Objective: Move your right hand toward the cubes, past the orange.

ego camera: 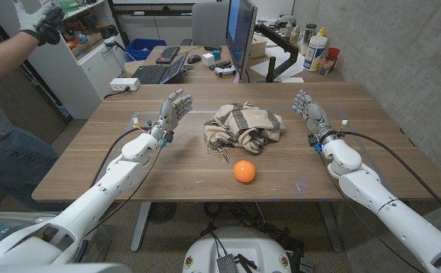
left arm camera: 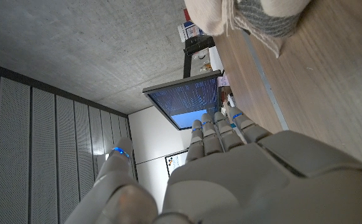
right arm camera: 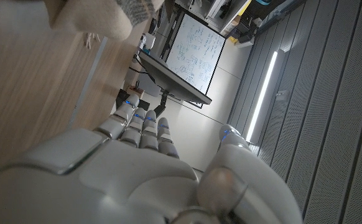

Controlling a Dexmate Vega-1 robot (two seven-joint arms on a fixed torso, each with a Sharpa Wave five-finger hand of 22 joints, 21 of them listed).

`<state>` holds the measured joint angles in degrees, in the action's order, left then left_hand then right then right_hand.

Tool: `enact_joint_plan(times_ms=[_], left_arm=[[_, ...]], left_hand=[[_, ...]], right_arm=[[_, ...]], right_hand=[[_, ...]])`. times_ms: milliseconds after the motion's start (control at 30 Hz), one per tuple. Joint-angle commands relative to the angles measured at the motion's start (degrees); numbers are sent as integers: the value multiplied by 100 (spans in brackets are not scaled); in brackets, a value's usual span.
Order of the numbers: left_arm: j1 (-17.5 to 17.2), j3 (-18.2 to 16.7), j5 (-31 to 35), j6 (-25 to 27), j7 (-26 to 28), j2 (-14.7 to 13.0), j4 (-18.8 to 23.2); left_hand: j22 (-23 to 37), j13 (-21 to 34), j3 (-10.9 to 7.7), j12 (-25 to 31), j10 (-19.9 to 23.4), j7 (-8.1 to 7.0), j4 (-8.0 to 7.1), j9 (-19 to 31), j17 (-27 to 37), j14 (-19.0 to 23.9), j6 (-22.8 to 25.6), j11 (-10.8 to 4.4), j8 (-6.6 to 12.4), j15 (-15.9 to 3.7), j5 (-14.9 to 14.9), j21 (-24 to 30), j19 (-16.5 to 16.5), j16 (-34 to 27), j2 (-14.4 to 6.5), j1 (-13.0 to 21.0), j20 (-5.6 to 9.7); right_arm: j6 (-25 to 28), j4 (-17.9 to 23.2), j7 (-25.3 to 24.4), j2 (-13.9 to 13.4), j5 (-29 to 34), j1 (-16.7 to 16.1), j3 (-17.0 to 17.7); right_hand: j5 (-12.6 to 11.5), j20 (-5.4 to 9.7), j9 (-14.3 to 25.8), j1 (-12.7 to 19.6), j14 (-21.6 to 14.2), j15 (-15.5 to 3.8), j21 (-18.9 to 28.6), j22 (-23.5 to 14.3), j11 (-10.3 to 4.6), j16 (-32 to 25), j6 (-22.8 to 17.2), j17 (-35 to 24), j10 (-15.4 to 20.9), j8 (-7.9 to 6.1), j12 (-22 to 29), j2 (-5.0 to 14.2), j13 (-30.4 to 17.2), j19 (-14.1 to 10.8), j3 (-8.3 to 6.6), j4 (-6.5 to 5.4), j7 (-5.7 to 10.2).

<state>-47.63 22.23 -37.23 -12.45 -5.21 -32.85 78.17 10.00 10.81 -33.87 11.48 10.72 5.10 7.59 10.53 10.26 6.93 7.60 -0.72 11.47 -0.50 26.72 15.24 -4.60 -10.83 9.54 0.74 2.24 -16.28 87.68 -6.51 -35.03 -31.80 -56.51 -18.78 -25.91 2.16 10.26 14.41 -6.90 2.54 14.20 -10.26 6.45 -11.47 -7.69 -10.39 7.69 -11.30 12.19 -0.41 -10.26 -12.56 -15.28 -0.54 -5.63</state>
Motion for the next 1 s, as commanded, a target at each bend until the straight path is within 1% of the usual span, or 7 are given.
enact_joint_plan(times_ms=[33,133,300,600,733,1000], left_arm=[[-92,-19,13,37,78,-56,146],[-106,-24,27,48,107,-73,193],[-150,-34,51,122,177,-138,343],[-229,-56,115,304,341,-281,625],[-268,-69,141,410,418,-358,773],[-337,-90,203,569,545,-491,1059]], left_hand=[[23,8,42,48,51,-4,-10,24,22,44,63,11,24,-5,44,-20,-69,-31,-7,39,239],[23,8,49,47,49,-4,-11,24,22,45,69,22,25,-6,50,-26,-70,-30,-9,41,239],[24,8,61,43,46,-9,-11,24,22,46,68,17,22,-6,59,-33,-76,-29,-13,45,240],[24,8,83,45,58,-10,-13,24,22,53,78,19,22,-6,76,-48,-79,-29,-19,50,238],[24,8,92,49,70,-10,-13,24,22,56,86,15,23,-6,84,-54,-83,-29,-22,53,239],[25,8,109,46,70,-7,-14,24,22,57,98,23,24,-8,96,-65,-87,-28,-26,57,238]], right_arm=[[-339,79,42,-149,126,-223,138],[-385,89,56,-172,131,-261,168],[-521,-28,259,-145,-8,-235,204],[-670,-88,420,-292,135,-235,217],[-779,-115,532,-319,99,-260,241],[-895,-60,562,-415,157,-345,311]], right_hand=[[-49,28,27,102,-67,-19,24,-12,-20,-24,-65,-1,74,-38,56,42,-31,-77,-39,51,22],[-60,32,27,135,-76,-23,18,-12,-30,-16,-82,3,94,-39,59,56,-31,-84,-46,74,33],[-74,26,28,178,-108,-28,12,-10,-42,-9,-122,8,120,-47,63,55,-31,-107,-48,111,65],[-103,10,31,264,-244,-70,34,-6,-50,-19,-143,18,209,-38,82,50,-32,-251,-51,187,98],[-110,21,32,282,-286,-90,39,-5,-56,-25,-165,14,230,-42,84,66,-32,-294,-50,200,120],[-119,9,34,295,-354,-100,43,-3,-60,-33,-184,10,265,-40,88,75,-32,-355,-38,218,178]])
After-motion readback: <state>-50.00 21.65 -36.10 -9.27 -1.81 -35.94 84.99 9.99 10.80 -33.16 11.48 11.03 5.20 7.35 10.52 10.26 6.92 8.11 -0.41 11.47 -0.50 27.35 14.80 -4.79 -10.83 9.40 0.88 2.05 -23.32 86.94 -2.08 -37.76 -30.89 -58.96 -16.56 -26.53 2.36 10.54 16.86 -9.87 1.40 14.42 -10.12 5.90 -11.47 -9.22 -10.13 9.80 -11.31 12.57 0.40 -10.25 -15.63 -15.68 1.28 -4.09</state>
